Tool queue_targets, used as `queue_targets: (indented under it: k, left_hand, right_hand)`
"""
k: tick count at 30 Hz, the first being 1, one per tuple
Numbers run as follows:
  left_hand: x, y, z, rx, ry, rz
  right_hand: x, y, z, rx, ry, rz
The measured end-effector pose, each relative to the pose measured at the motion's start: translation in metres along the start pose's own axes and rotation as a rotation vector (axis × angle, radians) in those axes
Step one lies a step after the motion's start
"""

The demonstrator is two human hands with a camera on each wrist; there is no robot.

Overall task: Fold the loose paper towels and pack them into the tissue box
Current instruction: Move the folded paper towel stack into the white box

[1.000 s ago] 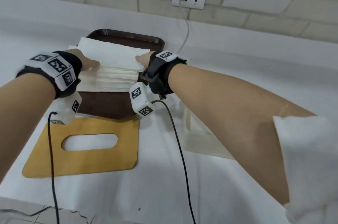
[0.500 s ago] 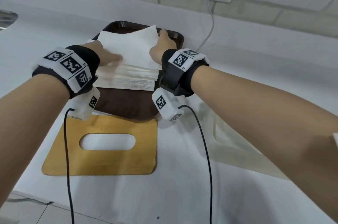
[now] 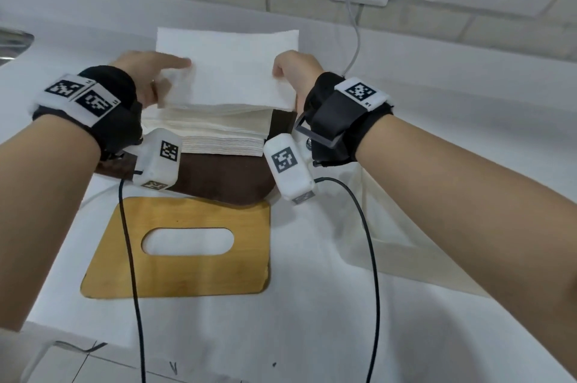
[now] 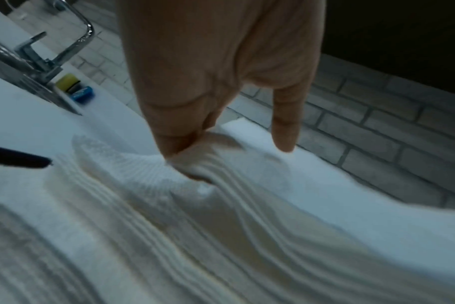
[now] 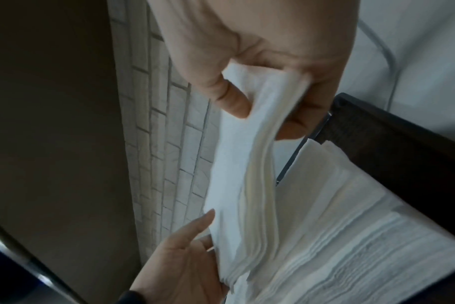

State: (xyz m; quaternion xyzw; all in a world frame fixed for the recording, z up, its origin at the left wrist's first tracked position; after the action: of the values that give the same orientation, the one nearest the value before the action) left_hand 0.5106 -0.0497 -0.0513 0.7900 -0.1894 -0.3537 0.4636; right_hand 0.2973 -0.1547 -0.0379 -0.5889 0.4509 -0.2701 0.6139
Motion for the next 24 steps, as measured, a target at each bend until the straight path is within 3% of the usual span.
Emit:
queue_targets:
  k: [5, 12, 16, 20, 24]
  left_hand:
    - [0.001, -0.011, 0.009, 0.08, -0.018, -0.052]
    - [-0.009, 0.016, 0.014, 0.308, 0.09, 0.189]
    - [-0.004, 0.004, 0.015, -0.024, -0.046, 0.049]
    - [-0.01, 0.0, 0.024, -0.189, -0.203, -0.016]
    - [-0.034, 0.005, 0.049, -0.368, -0.499, -0.064]
  right_hand:
    - [0.001, 0.009, 0.017, 0.151, -0.116, 0.061]
    - [0.002, -0.009, 0.039, 0.267, -0.165, 0.049]
    - [-0.002, -0.024, 0.043, 0.512, -0.184, -0.019]
    - [-0.016, -0.036, 0.046, 0.628, -0.294, -0.036]
    - [-0.027, -0.05, 0.043, 0.698, -0.388, -0.056]
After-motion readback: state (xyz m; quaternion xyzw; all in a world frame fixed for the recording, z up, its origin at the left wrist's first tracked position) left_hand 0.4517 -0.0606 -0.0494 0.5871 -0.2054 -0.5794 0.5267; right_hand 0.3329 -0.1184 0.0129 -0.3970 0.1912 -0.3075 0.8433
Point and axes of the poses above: each hand's wrist, its own x-axis towards the middle knuckle, its own z-axis out of the palm, y = z × x, the point moved 9 cm from there along x, towards the middle knuckle, and after that the axes turned 5 degrees about -z, right-handed, at the moved point
